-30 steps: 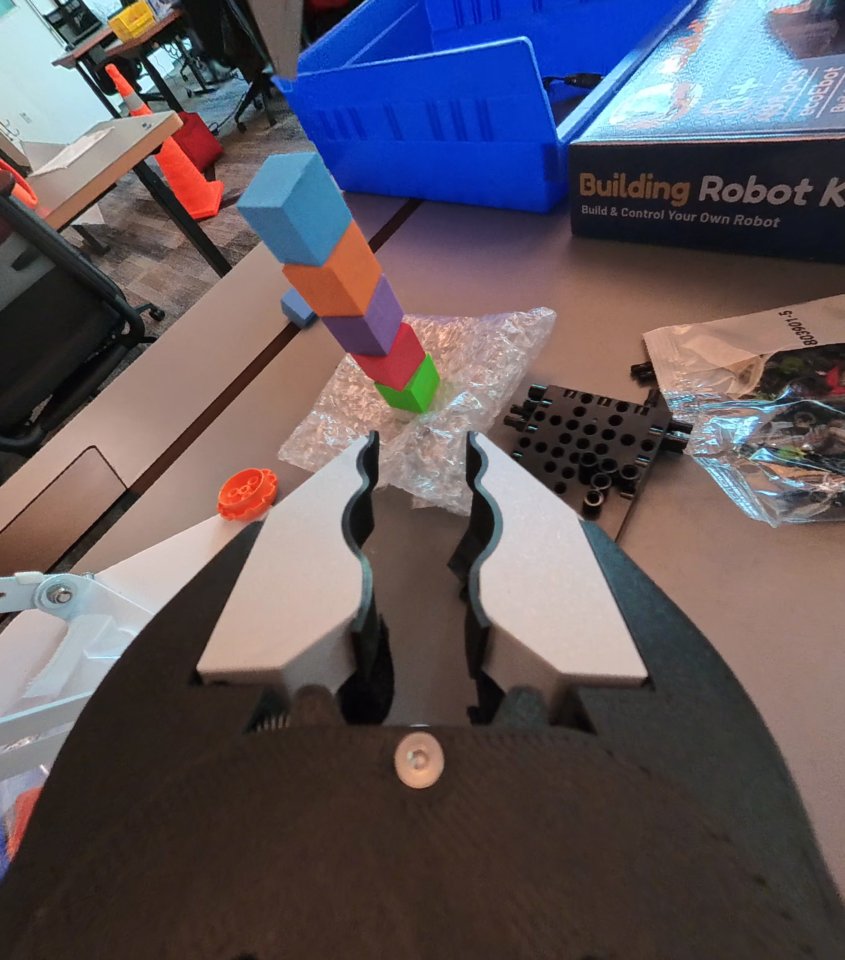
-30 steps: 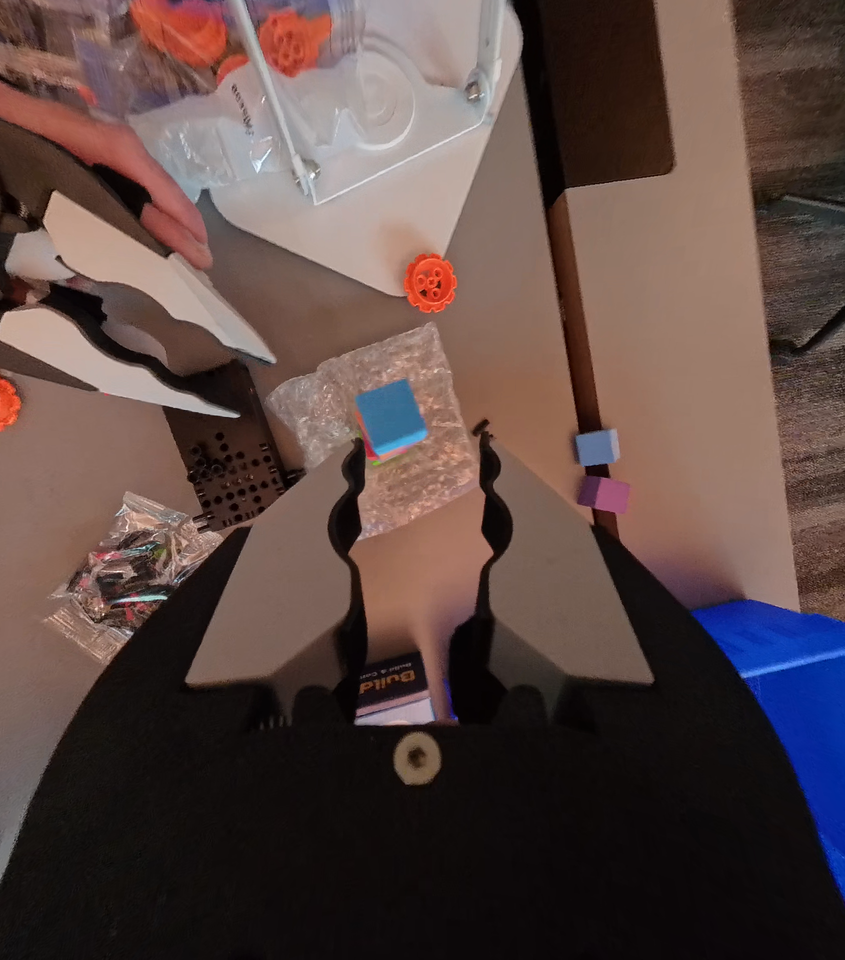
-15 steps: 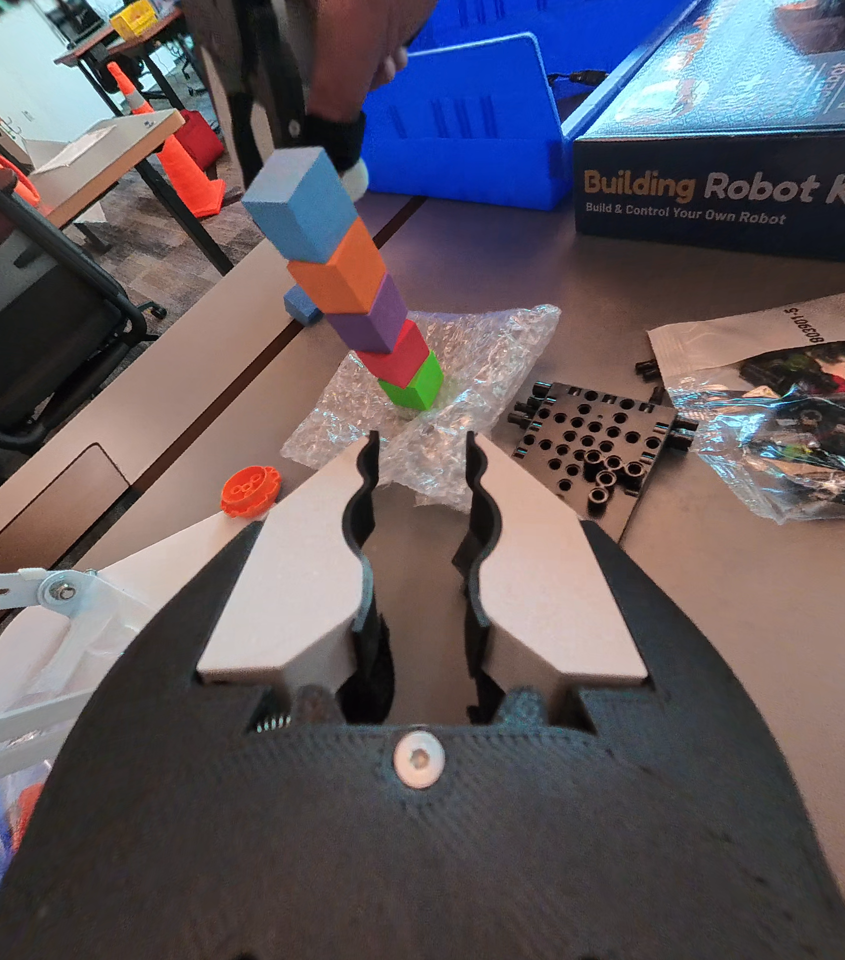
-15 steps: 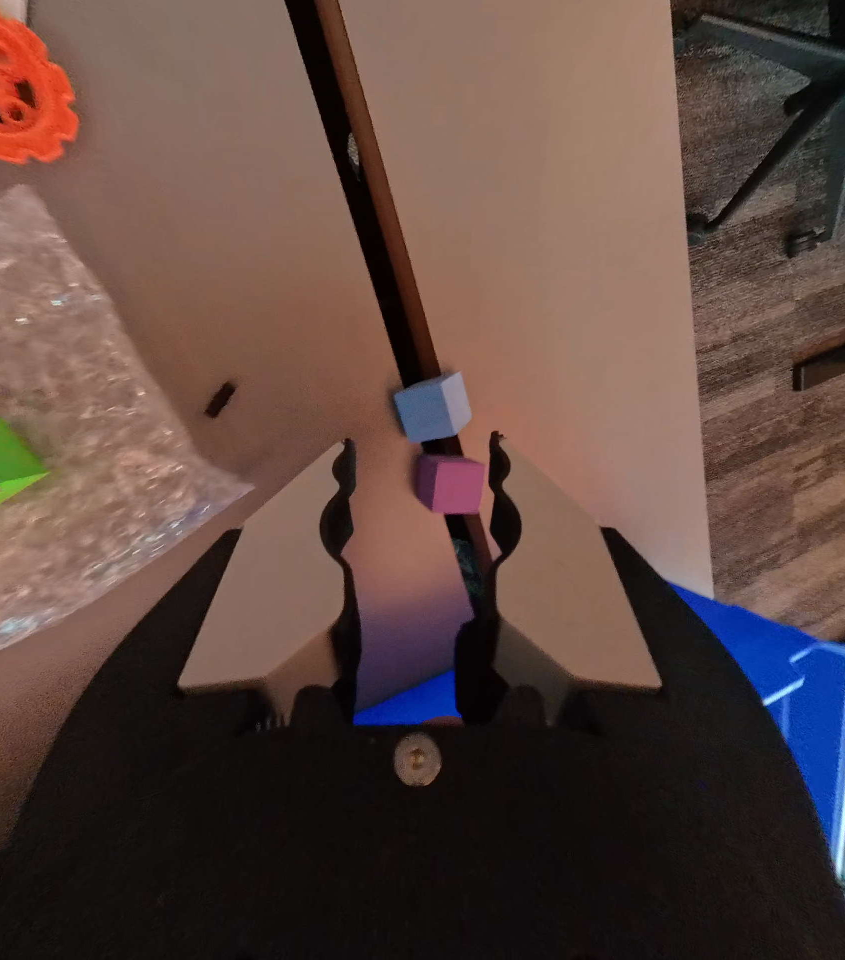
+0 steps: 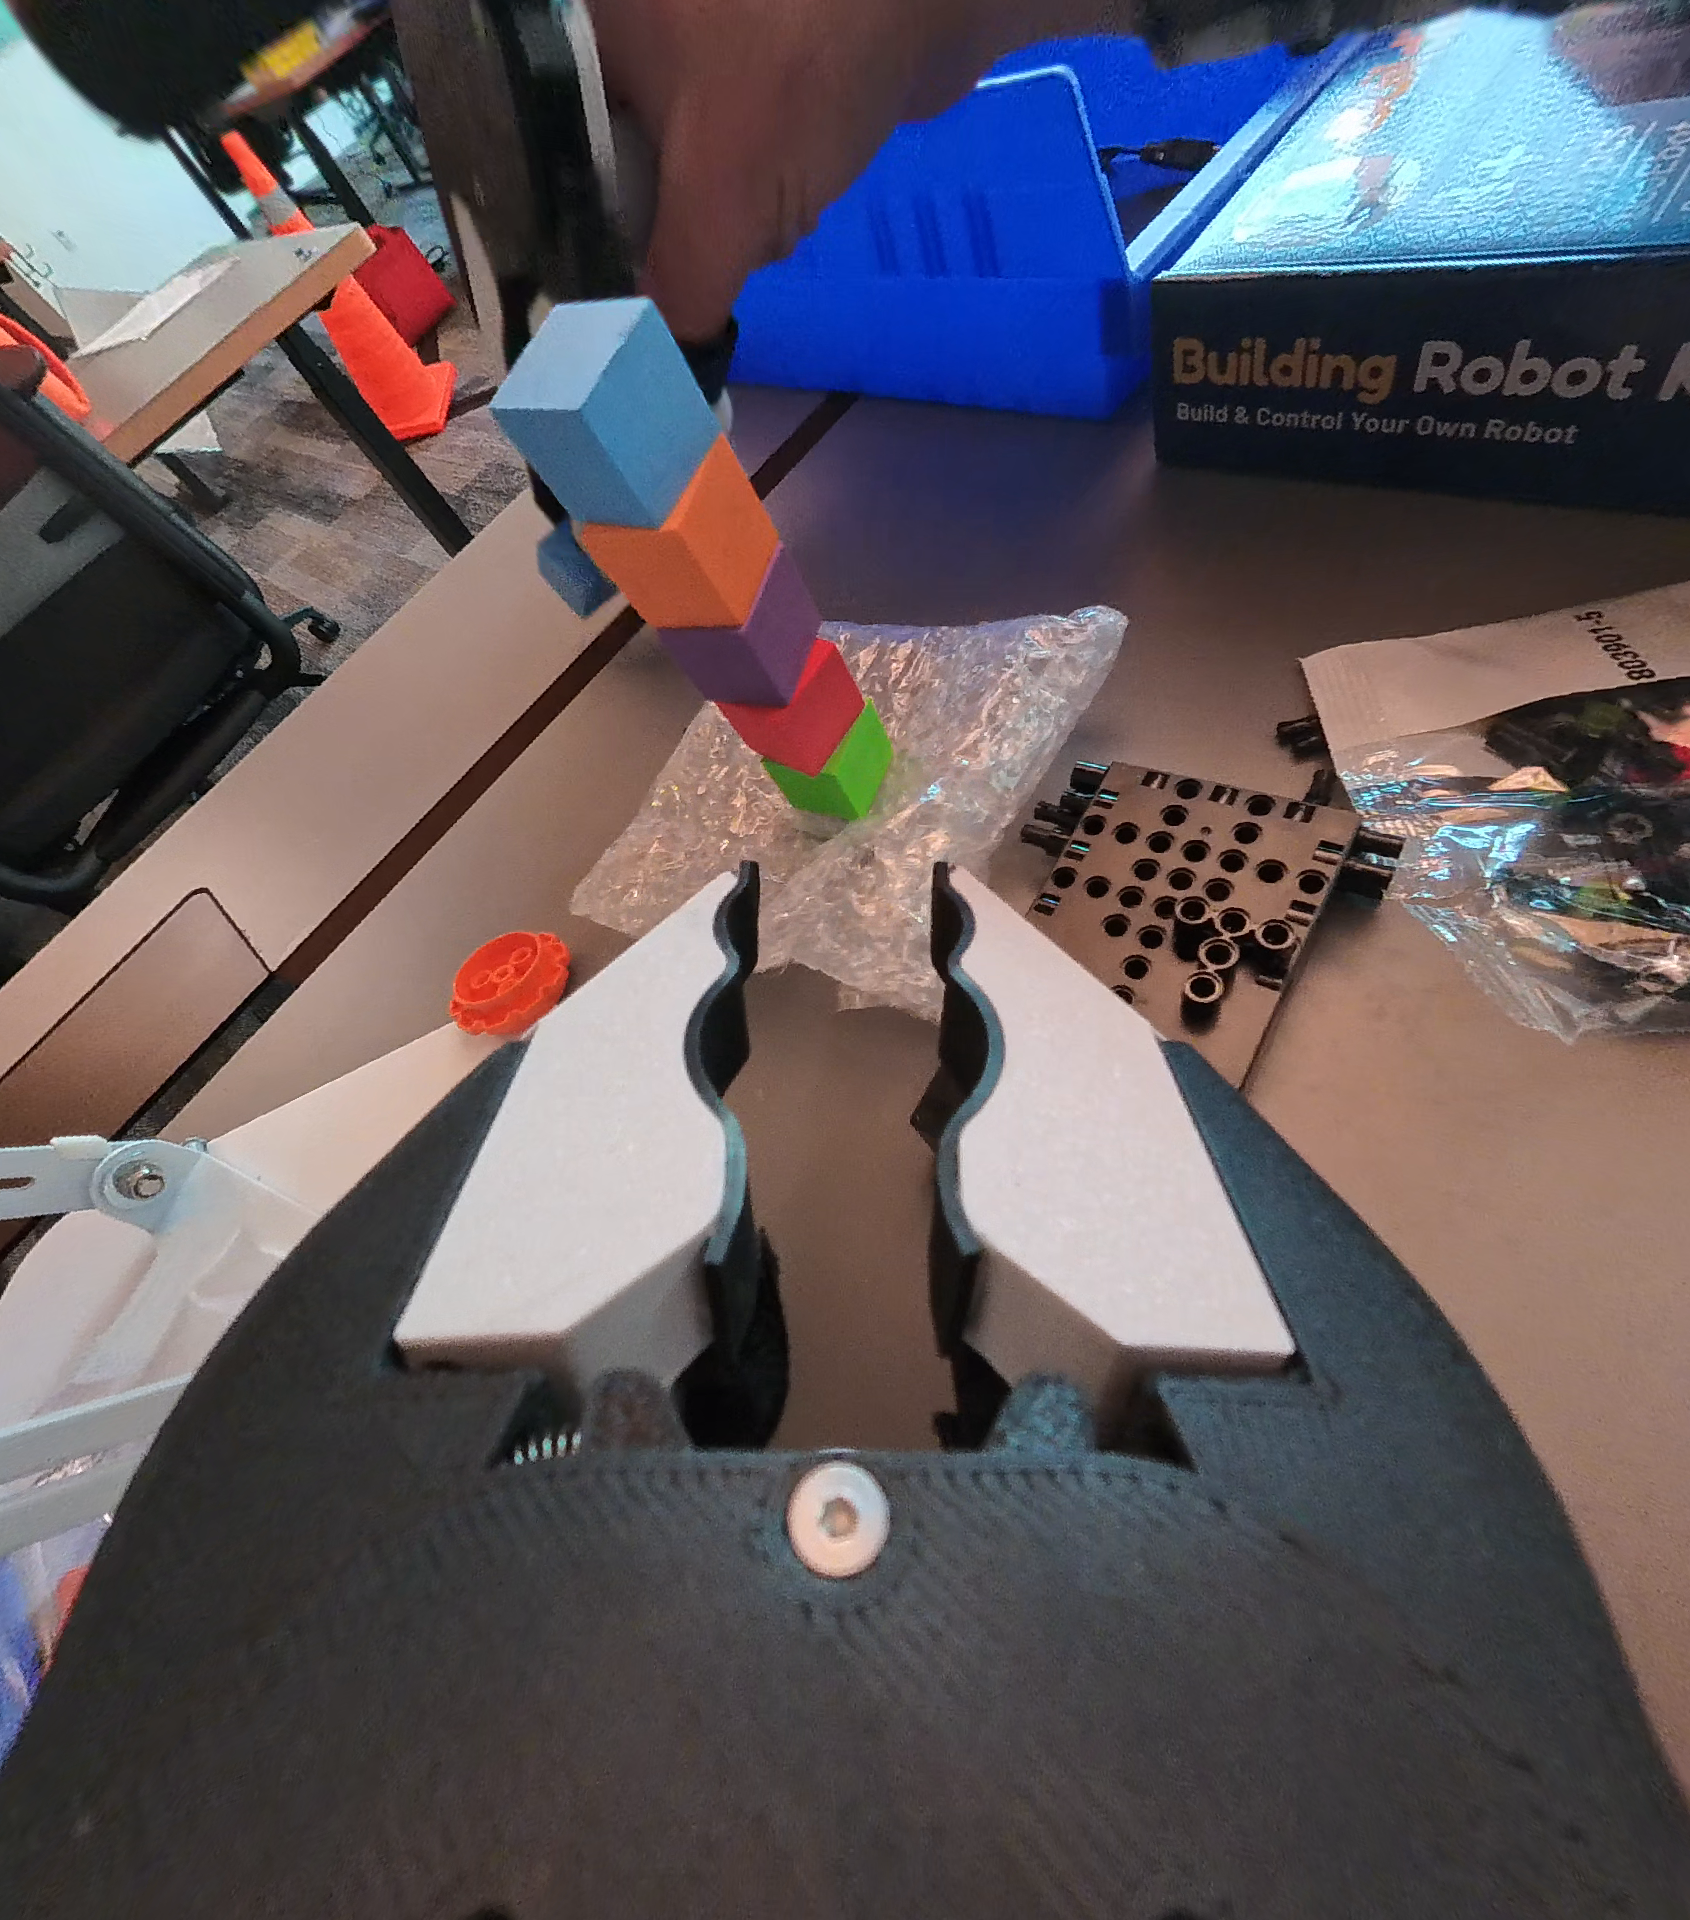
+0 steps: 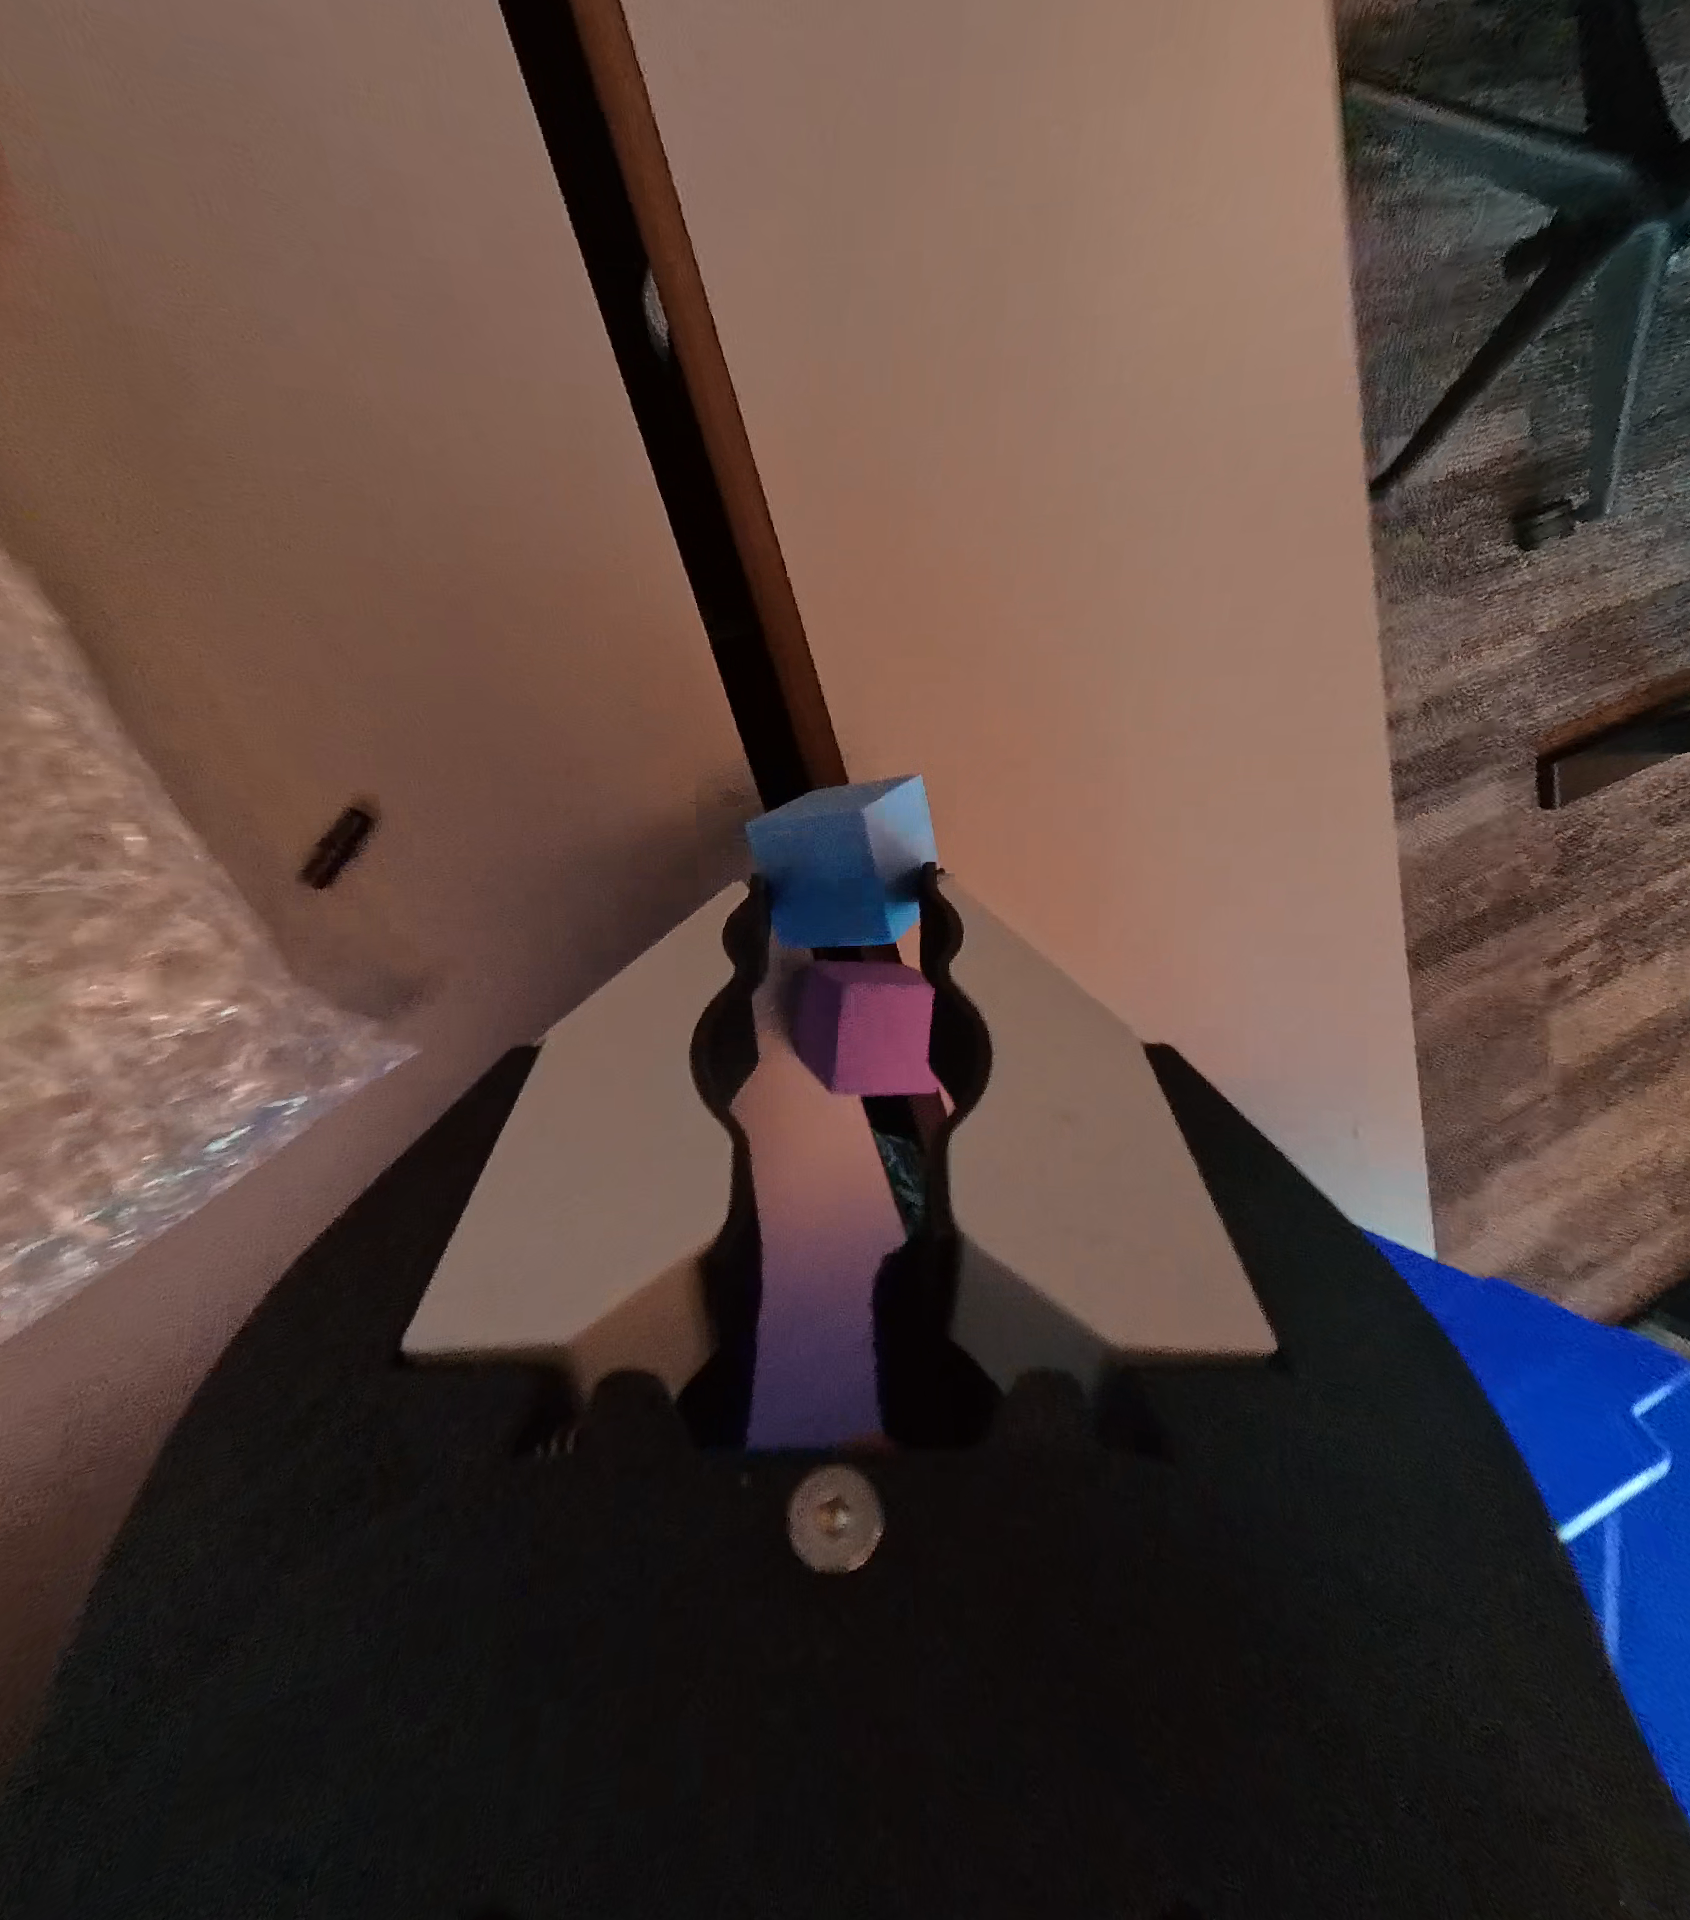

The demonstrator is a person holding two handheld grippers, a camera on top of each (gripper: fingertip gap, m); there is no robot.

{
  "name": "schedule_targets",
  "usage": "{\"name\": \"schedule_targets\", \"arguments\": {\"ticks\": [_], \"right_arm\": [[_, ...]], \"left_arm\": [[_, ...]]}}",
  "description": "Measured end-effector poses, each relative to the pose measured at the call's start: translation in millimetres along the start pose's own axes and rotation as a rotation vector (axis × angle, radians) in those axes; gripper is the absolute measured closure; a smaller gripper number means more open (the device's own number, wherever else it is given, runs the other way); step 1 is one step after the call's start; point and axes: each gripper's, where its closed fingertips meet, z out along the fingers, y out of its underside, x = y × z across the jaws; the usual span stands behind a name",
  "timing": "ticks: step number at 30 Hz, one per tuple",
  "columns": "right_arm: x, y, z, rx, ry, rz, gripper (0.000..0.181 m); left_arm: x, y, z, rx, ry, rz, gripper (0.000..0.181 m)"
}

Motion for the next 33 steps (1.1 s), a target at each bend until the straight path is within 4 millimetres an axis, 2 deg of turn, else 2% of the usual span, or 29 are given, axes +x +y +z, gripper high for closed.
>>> {"name": "schedule_targets", "arguments": {"ticks": [3, 6, 10, 12, 14, 17, 21, 33], "right_arm": [[-5, -14, -37, 0.121, -0.029, 0.053, 0.154], [-18, -31, -89, 0.292, -0.091, 0.122, 0.154], [-54, -47, -153, 0.442, -0.172, 0.090, 0.154], [-78, -56, -175, 0.504, -0.248, 0.076, 0.154], [-99, -66, -188, 0.568, -0.326, 0.068, 0.154], [-115, -71, -190, 0.623, -0.389, 0.084, 0.154], [-121, -70, -183, 0.681, -0.453, 0.152, 0.154], [-121, -57, -158, 0.736, -0.430, 0.207, 0.153]], "left_arm": [[0, 1, 1, -0.002, 0.001, 0.000, 0.150], [1, 1, 2, -0.004, 0.003, 0.002, 0.150], [3, 1, 3, -0.005, 0.006, 0.002, 0.150], [3, 2, 4, -0.009, 0.005, 0.005, 0.150], [2, 2, 4, -0.010, 0.001, 0.007, 0.150], [0, 2, 2, -0.006, -0.006, 0.005, 0.150], [-1, 1, 1, -0.001, -0.009, 0.003, 0.150], [-1, 2, 2, -0.005, -0.007, 0.004, 0.150]]}}
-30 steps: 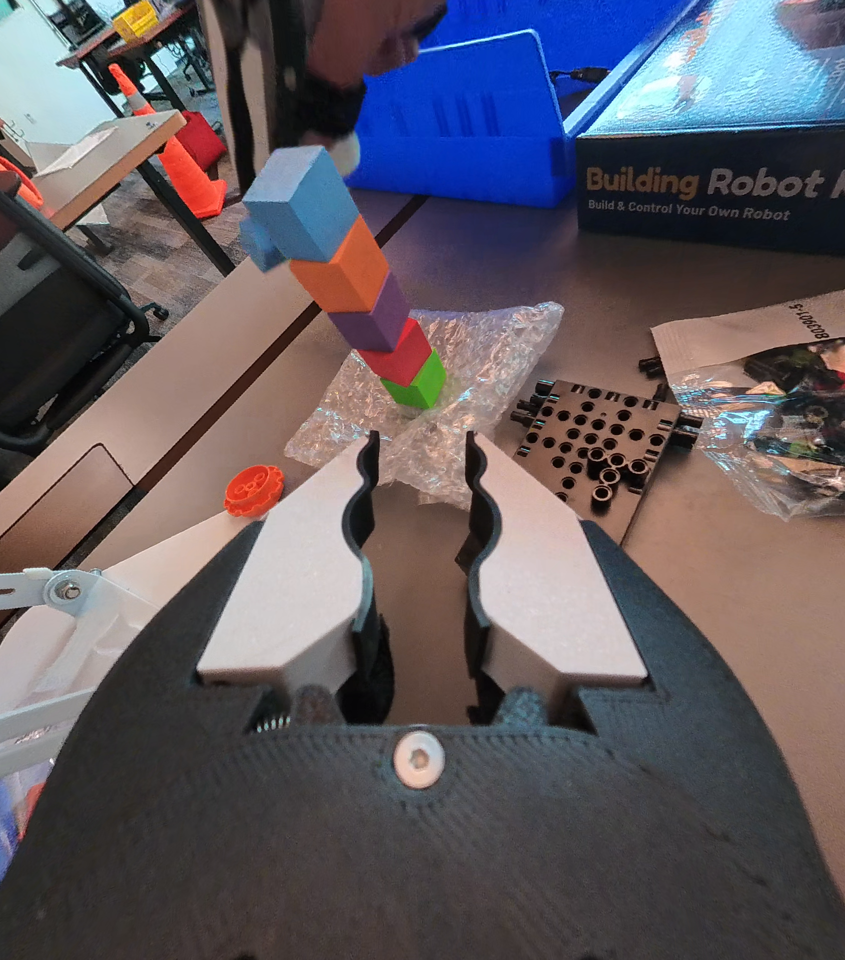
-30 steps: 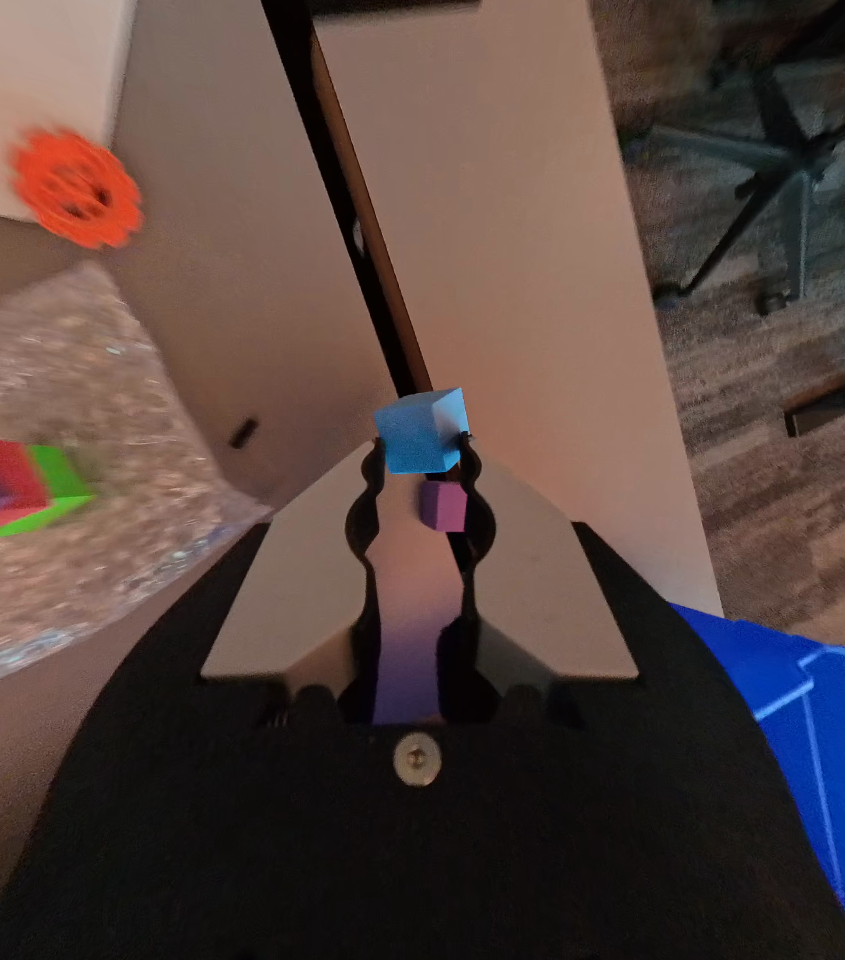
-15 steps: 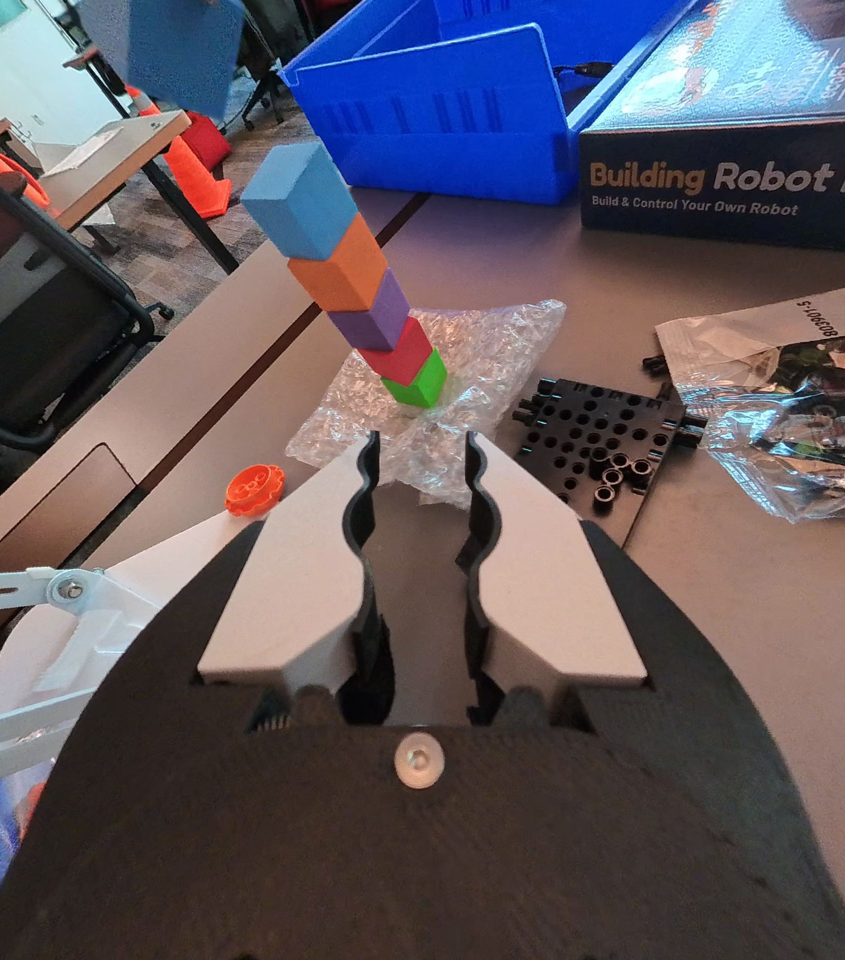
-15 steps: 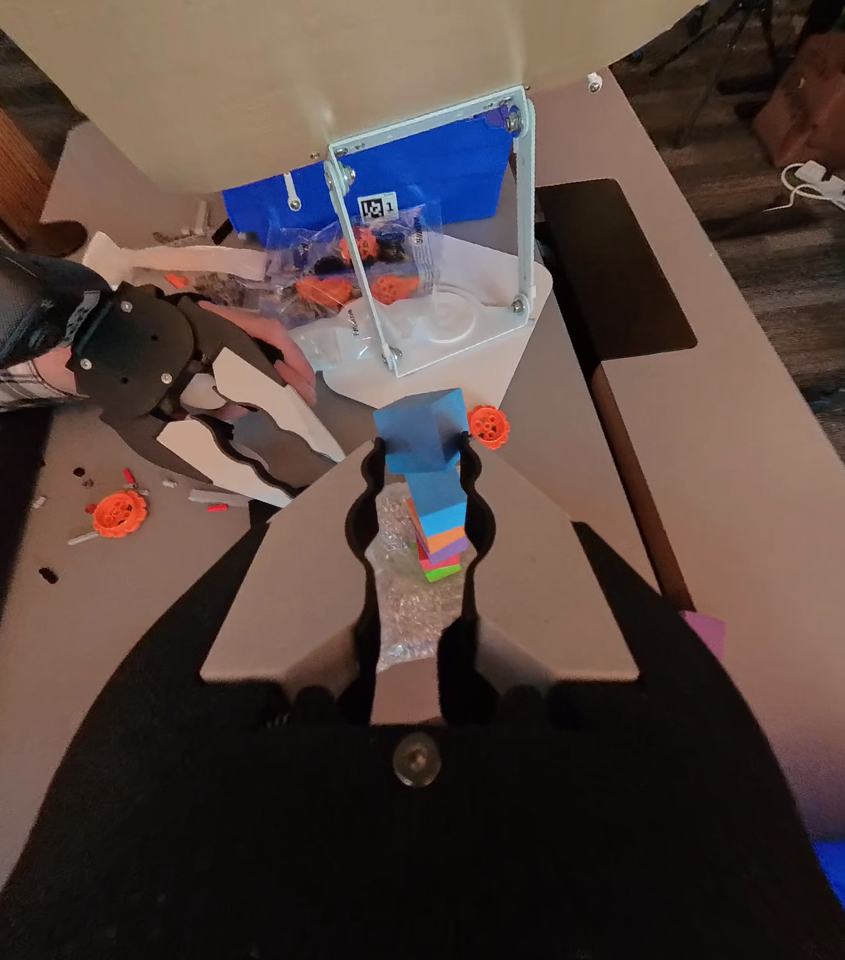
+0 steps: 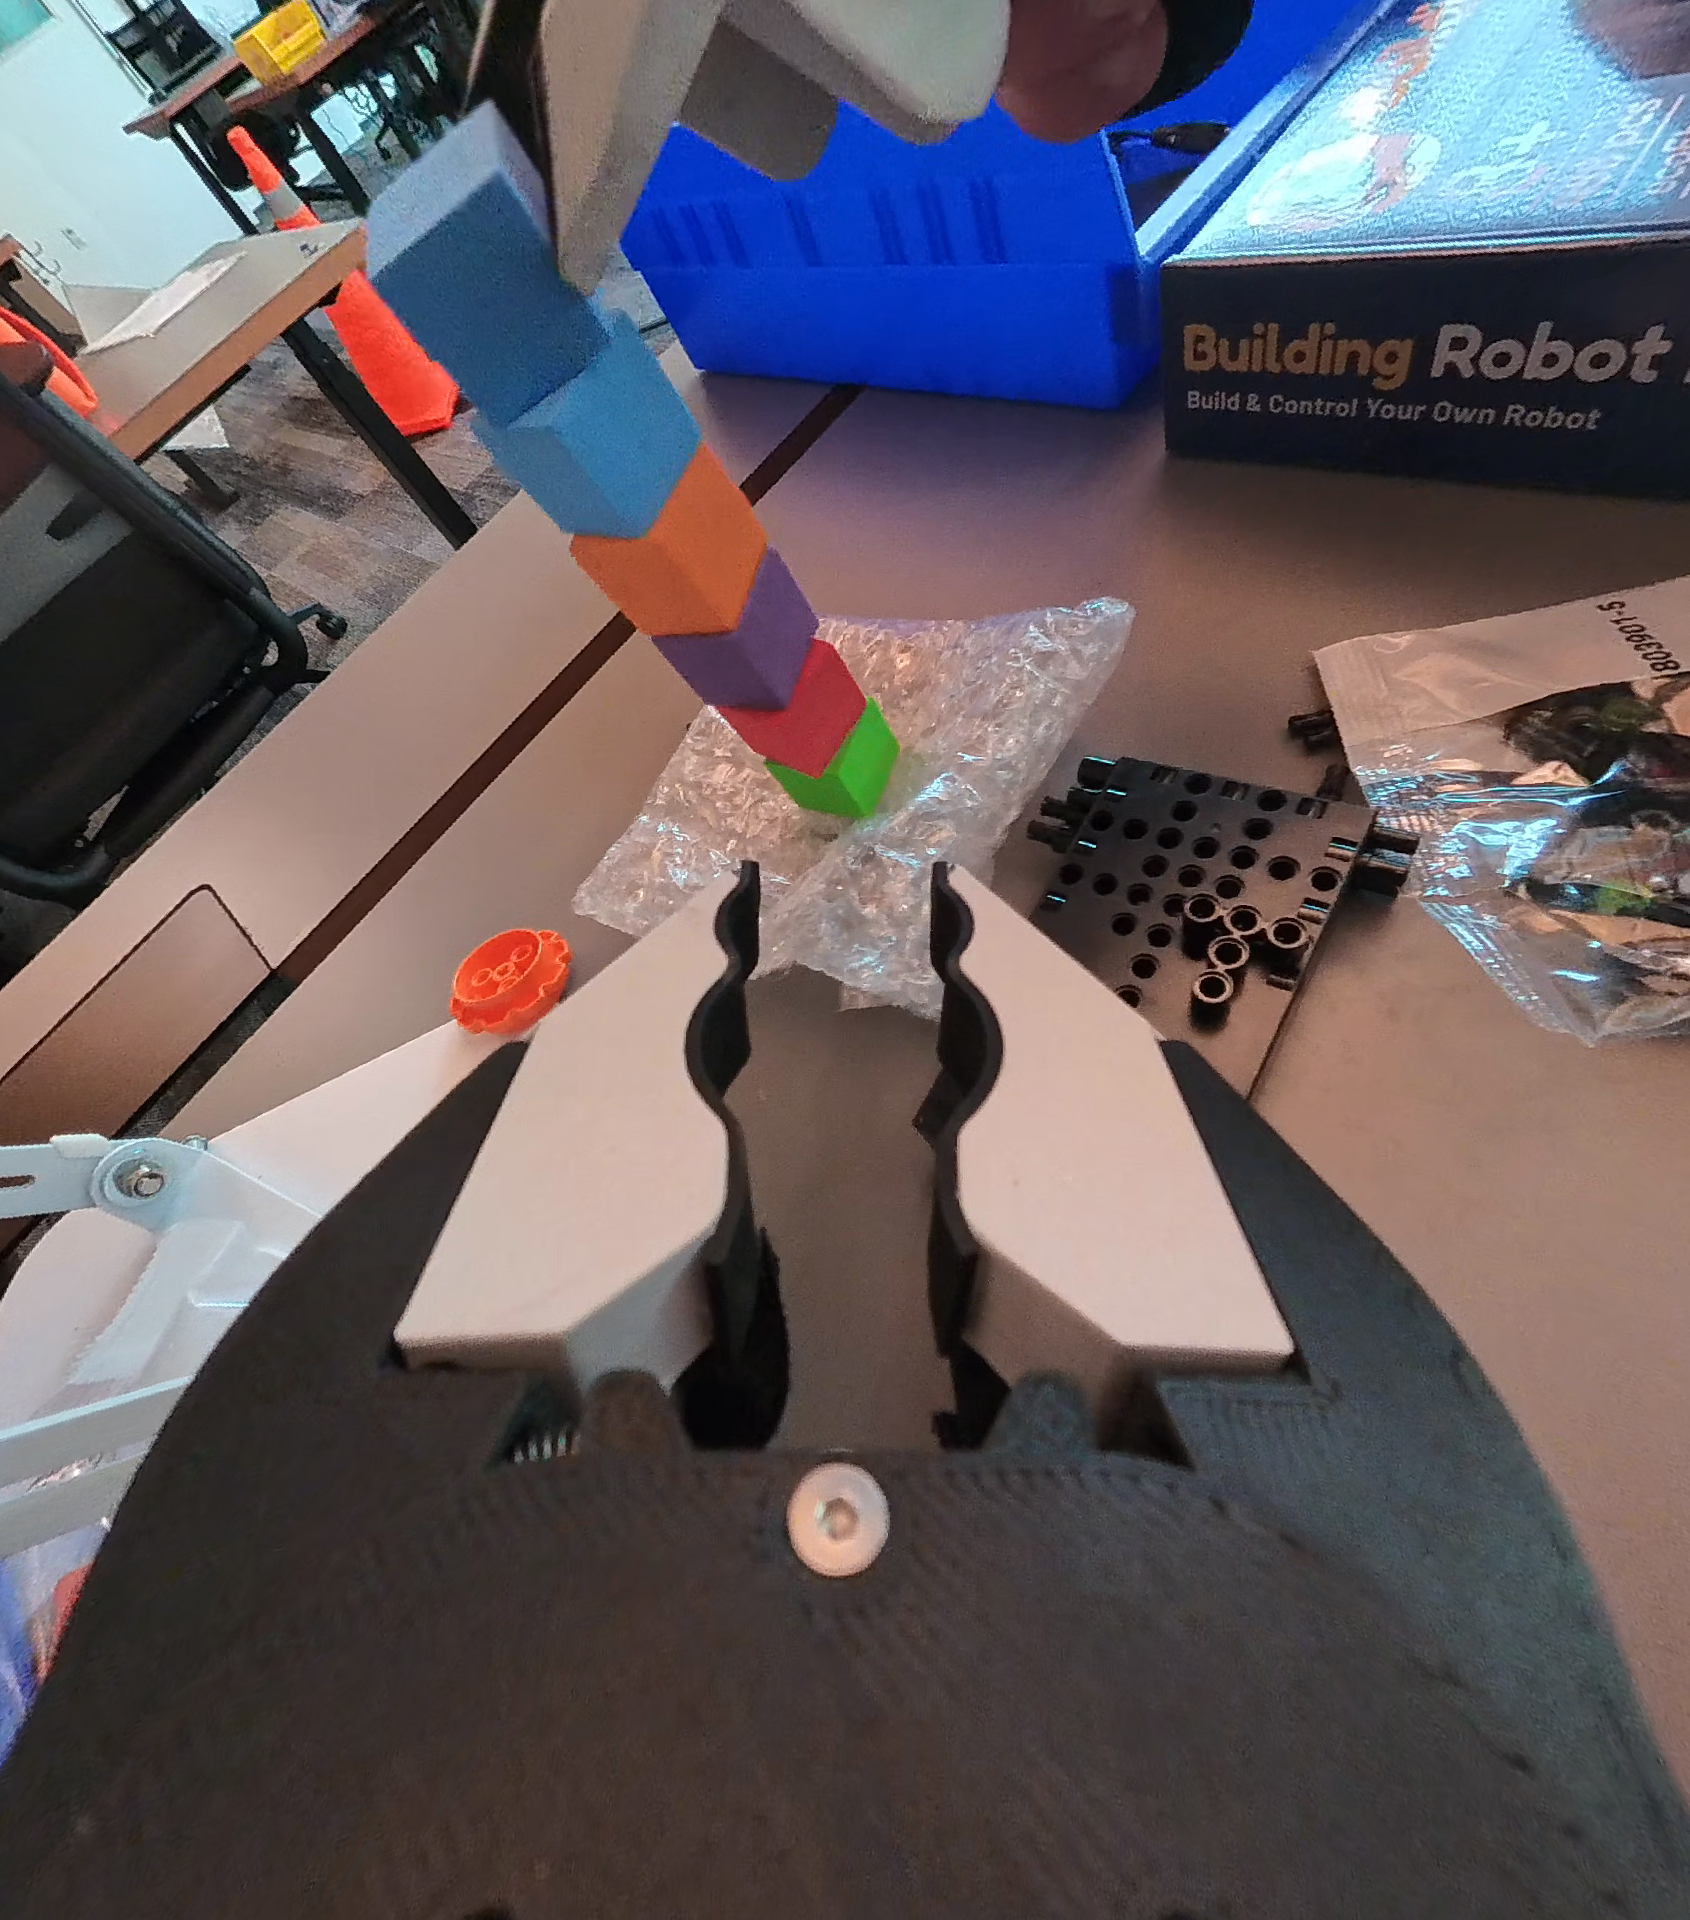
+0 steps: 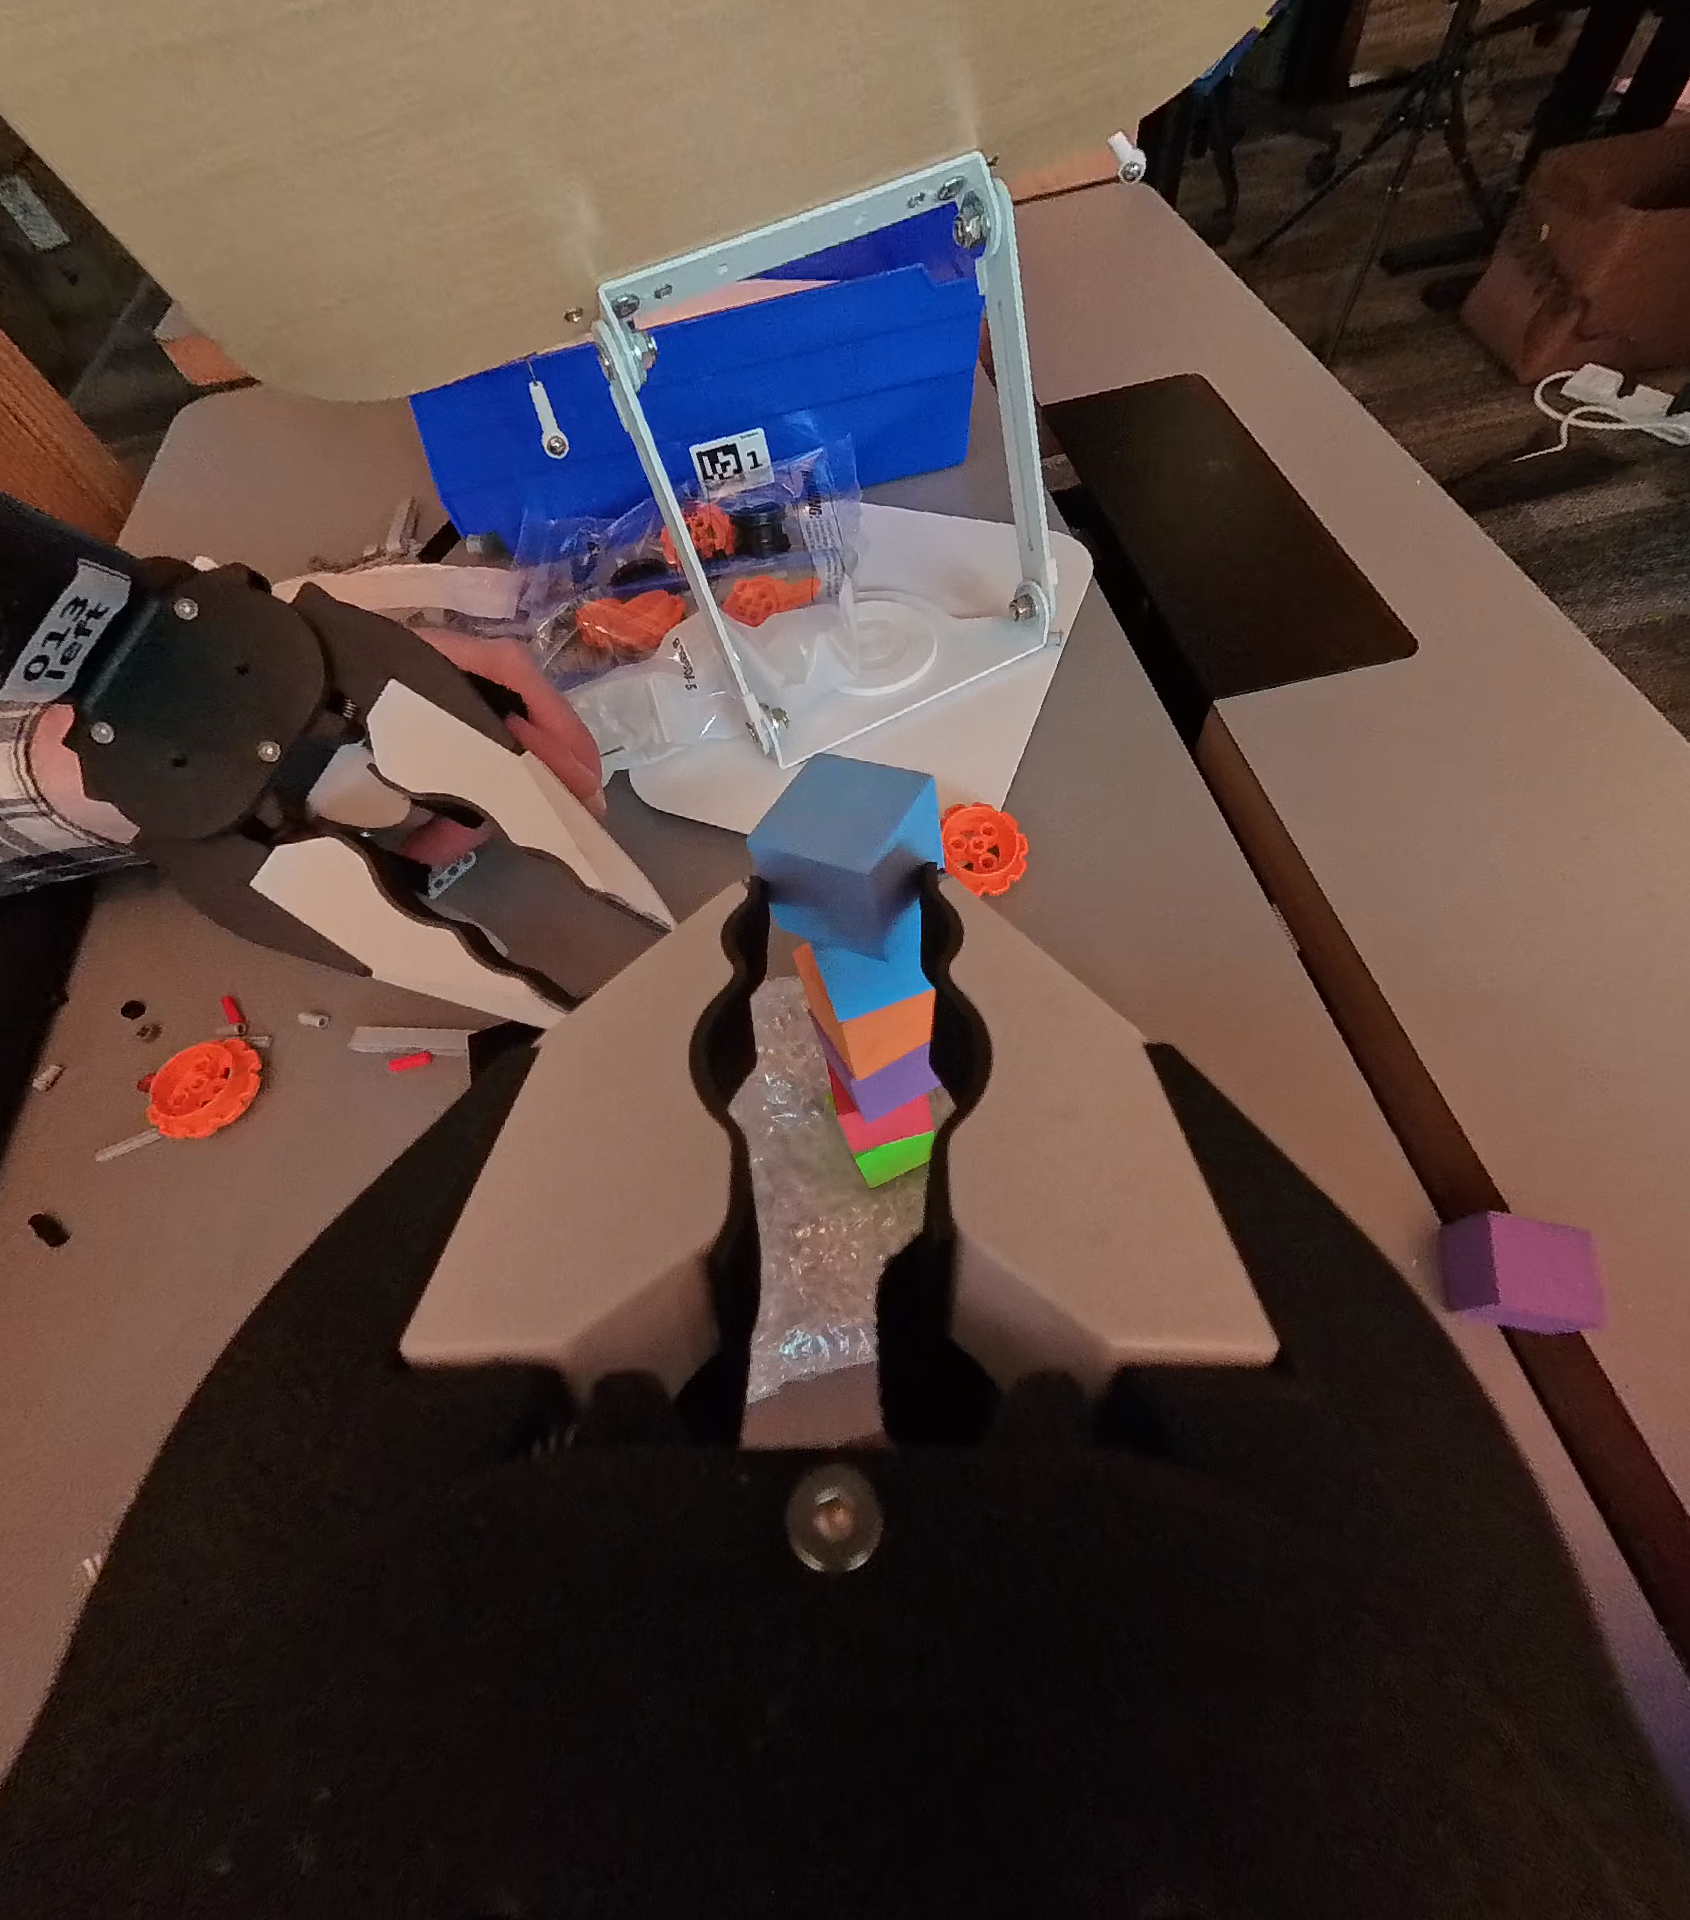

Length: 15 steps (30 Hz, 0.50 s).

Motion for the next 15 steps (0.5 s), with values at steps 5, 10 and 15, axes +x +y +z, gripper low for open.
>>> {"name": "schedule_targets", "arguments": {"ticks": [5, 10, 15], "right_arm": [[0.5, 3.4, -3.1, -0.003, 0.012, 0.001, 0.153], [3.7, 5.9, -6.4, -0.013, 0.023, 0.020, 0.151], [3.0, 6.3, -7.3, -0.019, 0.033, 0.013, 0.150]], "left_arm": [[1.6, 1.0, 1.4, -0.005, 0.004, 0.004, 0.150], [0.6, 0.6, 0.7, -0.002, 0.001, 0.001, 0.150], [0.2, 0.1, 1.2, -0.001, -0.002, 0.003, 0.150]]}}
